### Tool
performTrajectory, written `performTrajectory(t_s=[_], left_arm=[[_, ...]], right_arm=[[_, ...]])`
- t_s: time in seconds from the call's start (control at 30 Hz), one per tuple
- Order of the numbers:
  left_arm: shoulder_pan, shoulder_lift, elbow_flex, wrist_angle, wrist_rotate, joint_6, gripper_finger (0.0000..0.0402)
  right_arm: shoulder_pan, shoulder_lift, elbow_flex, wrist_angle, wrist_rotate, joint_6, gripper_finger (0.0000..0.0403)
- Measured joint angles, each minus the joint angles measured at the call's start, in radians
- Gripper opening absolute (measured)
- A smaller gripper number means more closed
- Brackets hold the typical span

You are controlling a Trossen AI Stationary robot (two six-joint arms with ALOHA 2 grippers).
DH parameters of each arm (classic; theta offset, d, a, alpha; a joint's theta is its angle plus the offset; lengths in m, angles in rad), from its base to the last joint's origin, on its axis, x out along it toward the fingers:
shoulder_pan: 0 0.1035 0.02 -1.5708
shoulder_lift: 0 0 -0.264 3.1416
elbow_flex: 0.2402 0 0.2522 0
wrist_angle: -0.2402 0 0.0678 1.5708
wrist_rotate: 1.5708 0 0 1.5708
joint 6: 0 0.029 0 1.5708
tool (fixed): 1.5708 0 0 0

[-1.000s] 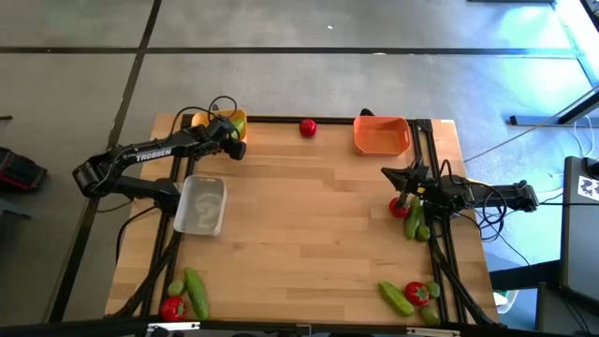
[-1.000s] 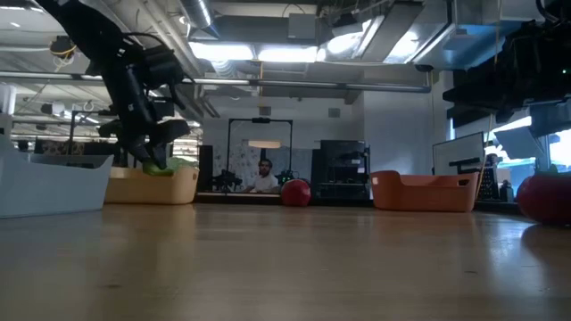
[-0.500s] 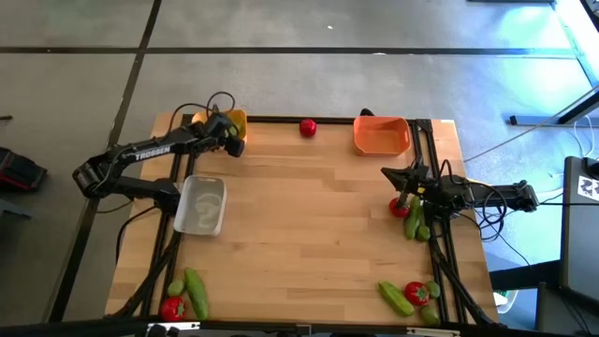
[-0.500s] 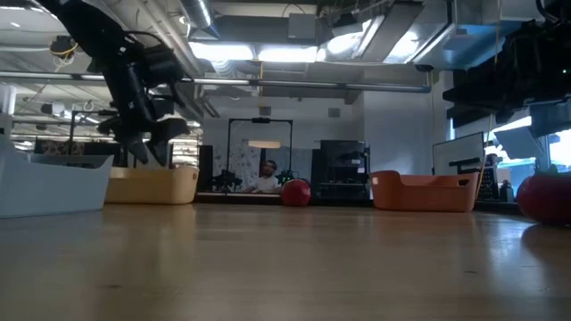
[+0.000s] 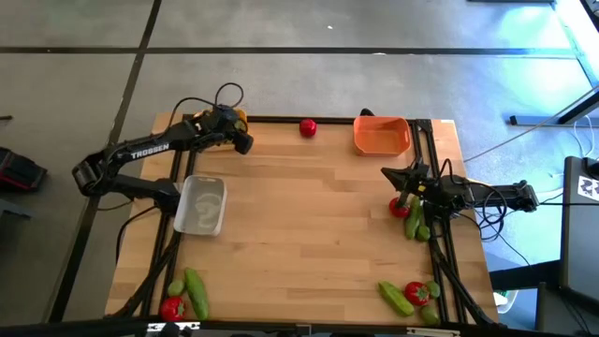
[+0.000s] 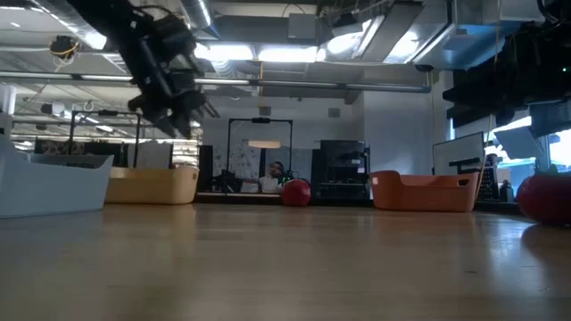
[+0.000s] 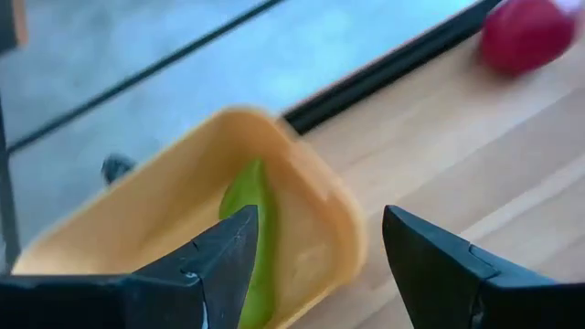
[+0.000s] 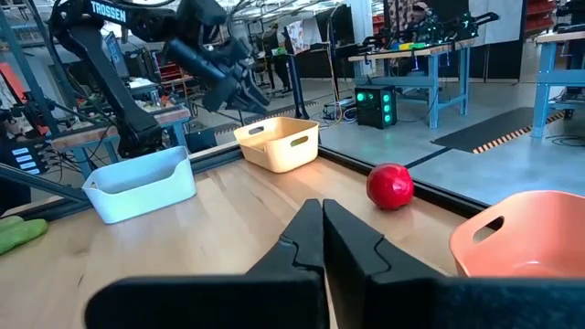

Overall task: Sort produce into baskets
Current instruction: Put the top red tomato into the orange bin

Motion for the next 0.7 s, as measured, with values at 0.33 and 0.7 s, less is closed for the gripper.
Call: performTrajectory(t_s=[0.33, 0.7], left_arm=[[-0.044, 0.001, 0.007, 0.199, 0.135, 0.012, 0.0228], [-0.020, 0.002, 0.007, 0.327, 0.324, -0.007, 0.0282]], right_arm=[[0.000, 0.000, 0.000, 0.007, 0.000, 0.005, 0.0007], [0.000, 0.000, -0.001, 0.028, 0.000, 0.008, 0.0067]])
